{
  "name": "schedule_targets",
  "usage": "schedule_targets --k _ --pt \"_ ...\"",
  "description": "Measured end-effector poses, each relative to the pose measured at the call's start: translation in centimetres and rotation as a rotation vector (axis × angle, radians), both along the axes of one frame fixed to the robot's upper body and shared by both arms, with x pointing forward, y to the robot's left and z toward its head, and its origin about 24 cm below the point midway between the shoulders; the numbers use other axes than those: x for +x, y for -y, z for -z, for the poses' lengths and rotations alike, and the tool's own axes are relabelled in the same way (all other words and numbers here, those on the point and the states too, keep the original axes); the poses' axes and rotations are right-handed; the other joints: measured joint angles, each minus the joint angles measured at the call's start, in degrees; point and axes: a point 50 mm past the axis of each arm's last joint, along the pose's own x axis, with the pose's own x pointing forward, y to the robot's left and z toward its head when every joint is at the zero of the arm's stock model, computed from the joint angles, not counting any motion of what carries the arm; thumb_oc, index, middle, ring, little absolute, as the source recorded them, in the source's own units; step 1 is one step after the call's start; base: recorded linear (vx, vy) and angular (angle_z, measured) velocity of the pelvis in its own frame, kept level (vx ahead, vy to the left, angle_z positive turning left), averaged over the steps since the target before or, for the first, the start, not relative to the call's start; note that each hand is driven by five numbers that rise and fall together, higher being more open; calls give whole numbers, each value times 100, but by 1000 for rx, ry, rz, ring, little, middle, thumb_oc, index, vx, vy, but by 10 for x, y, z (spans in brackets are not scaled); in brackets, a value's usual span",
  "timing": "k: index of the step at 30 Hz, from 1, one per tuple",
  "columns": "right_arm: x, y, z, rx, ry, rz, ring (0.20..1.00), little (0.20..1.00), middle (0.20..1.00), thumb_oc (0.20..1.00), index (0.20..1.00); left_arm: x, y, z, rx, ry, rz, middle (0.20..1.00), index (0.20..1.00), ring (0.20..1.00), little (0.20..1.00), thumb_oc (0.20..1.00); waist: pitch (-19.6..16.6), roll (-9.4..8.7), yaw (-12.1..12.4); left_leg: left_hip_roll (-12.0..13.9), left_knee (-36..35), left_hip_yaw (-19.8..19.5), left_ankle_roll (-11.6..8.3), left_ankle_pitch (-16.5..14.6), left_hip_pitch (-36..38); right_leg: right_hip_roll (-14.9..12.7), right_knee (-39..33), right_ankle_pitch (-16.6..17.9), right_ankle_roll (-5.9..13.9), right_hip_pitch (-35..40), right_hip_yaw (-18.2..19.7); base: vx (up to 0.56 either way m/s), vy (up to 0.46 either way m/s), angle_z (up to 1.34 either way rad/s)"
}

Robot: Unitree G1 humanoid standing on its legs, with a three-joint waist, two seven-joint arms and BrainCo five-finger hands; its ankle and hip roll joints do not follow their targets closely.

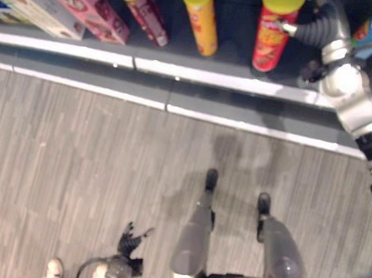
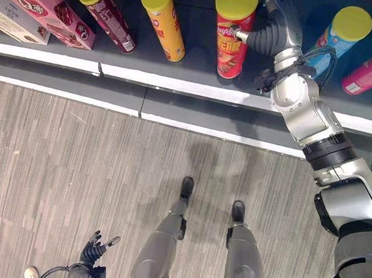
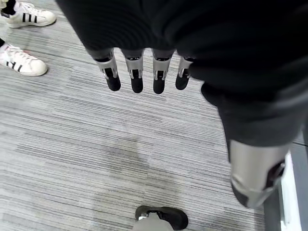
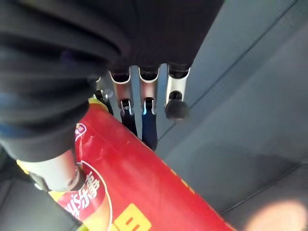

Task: Put the goods on the table back onto the shelves and tidy them up.

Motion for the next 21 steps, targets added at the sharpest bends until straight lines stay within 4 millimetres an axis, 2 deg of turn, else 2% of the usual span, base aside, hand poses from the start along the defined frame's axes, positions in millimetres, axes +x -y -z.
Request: schedule_targets --k 7,13,21 --pt "5 11 4 49 15 83 200 200 200 200 200 10 3 -7 3 60 1 1000 1000 1000 1000 1000 83 165 22 -37 -1 -7 3 3 -94 -38 11 -13 12 -104 1 -1 2 0" --pt "6 14 -8 79 68 116 200 200 200 200 200 14 8 -8 -13 78 10 1000 1000 1000 1000 1000 148 294 30 -82 4 -7 11 8 -226 -86 69 -48 40 -249 4 0 0 0" --pt "4 15 -12 98 113 135 200 200 200 200 200 24 9 -13 -5 107 7 1000 1000 1000 1000 1000 205 324 45 -92 3 -13 11 9 -250 -94 72 -65 56 -266 -1 0 0 0"
